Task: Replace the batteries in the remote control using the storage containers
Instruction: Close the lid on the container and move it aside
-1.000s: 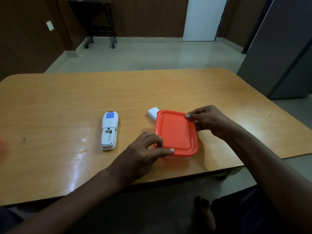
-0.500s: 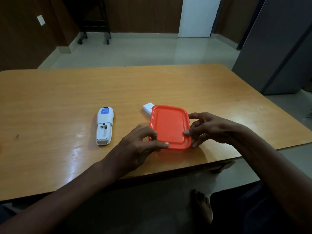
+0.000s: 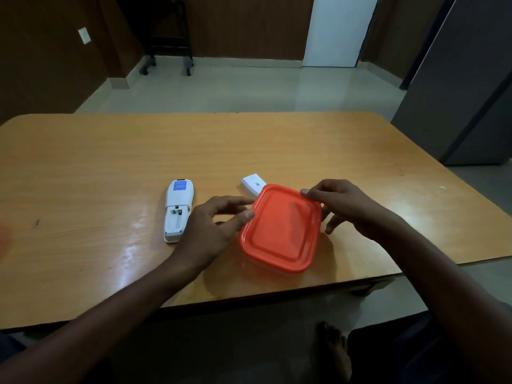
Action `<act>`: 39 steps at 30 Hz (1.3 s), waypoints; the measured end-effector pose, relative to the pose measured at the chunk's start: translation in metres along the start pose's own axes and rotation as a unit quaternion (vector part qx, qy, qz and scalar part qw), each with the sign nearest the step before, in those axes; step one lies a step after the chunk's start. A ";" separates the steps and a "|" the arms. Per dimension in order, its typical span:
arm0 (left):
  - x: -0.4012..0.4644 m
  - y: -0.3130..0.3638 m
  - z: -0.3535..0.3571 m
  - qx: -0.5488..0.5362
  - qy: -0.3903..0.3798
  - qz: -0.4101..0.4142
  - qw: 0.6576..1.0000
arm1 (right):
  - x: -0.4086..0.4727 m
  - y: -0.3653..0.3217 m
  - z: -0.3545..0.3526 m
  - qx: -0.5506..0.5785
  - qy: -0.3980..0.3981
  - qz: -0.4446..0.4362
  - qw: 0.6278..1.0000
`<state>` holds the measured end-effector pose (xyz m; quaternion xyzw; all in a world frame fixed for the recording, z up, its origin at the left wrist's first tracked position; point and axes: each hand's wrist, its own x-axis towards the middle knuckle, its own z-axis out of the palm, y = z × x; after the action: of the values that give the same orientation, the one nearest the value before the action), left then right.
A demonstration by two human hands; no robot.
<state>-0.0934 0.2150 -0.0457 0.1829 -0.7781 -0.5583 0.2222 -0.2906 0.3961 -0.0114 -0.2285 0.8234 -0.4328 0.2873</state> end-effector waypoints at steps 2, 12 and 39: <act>0.004 0.002 0.001 -0.060 -0.013 -0.110 0.992 | 0.003 -0.001 0.009 -0.023 0.004 -0.020 1.000; 0.010 0.010 -0.007 -0.231 -0.032 -0.243 0.942 | 0.016 -0.019 0.034 0.028 0.024 -0.084 0.996; 0.002 -0.006 0.009 0.240 0.075 0.037 0.967 | 0.021 -0.026 0.061 -0.229 0.094 -0.196 0.949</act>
<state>-0.0995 0.2194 -0.0541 0.2433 -0.8768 -0.3306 0.2505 -0.2612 0.3340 -0.0235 -0.4038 0.8623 -0.3001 0.0581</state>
